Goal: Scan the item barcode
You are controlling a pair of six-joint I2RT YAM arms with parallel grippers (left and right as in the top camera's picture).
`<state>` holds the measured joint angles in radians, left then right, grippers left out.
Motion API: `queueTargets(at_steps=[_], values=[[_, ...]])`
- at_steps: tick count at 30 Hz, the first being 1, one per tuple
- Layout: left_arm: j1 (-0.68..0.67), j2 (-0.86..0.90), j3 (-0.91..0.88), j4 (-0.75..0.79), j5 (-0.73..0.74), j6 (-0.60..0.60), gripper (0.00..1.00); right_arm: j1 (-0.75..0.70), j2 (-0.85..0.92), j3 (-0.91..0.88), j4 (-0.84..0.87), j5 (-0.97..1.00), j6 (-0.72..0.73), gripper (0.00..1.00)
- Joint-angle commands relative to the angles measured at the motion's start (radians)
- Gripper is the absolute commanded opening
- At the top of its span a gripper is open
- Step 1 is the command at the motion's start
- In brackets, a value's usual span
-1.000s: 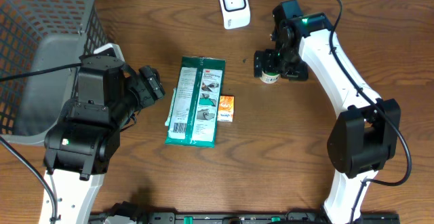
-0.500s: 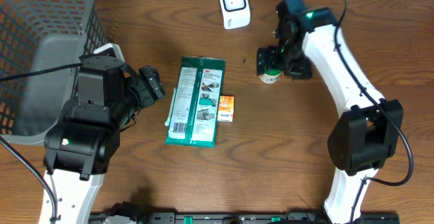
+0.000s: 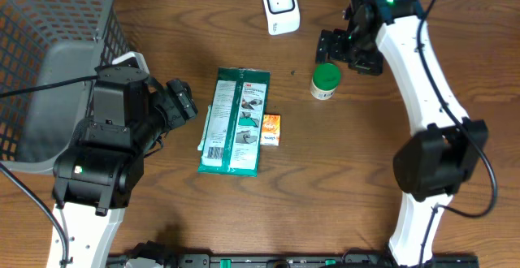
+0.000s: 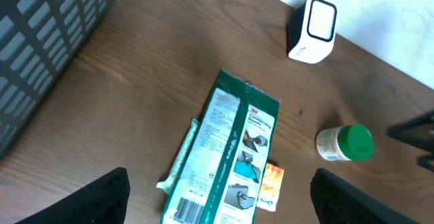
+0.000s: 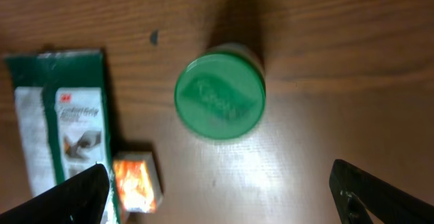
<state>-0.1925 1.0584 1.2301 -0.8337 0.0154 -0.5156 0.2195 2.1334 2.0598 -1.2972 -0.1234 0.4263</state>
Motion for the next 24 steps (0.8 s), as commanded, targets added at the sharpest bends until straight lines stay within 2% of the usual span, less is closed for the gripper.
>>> queueTargets(at_steps=[1, 6, 13, 19, 22, 24], values=[[0.003, -0.001, 0.016, -0.001, -0.017, 0.018, 0.86, 0.015, 0.086, 0.005, 0.039, 0.007, 0.031, 0.99], [0.003, -0.001, 0.016, -0.001, -0.017, 0.018, 0.86, 0.017, 0.166, 0.005, 0.095, 0.007, 0.086, 0.99], [0.003, -0.001, 0.016, -0.001, -0.017, 0.018, 0.86, 0.017, 0.224, 0.005, 0.101, 0.022, 0.093, 0.99], [0.003, -0.001, 0.016, -0.001, -0.017, 0.018, 0.86, 0.018, 0.226, 0.005, 0.097, 0.013, 0.093, 0.86], [0.003, -0.001, 0.016, -0.001, -0.017, 0.018, 0.86, 0.018, 0.226, 0.005, 0.072, 0.019, 0.092, 0.85], [0.003, -0.001, 0.016, -0.001, -0.017, 0.018, 0.86, 0.018, 0.226, 0.005, 0.059, 0.022, 0.089, 0.78]])
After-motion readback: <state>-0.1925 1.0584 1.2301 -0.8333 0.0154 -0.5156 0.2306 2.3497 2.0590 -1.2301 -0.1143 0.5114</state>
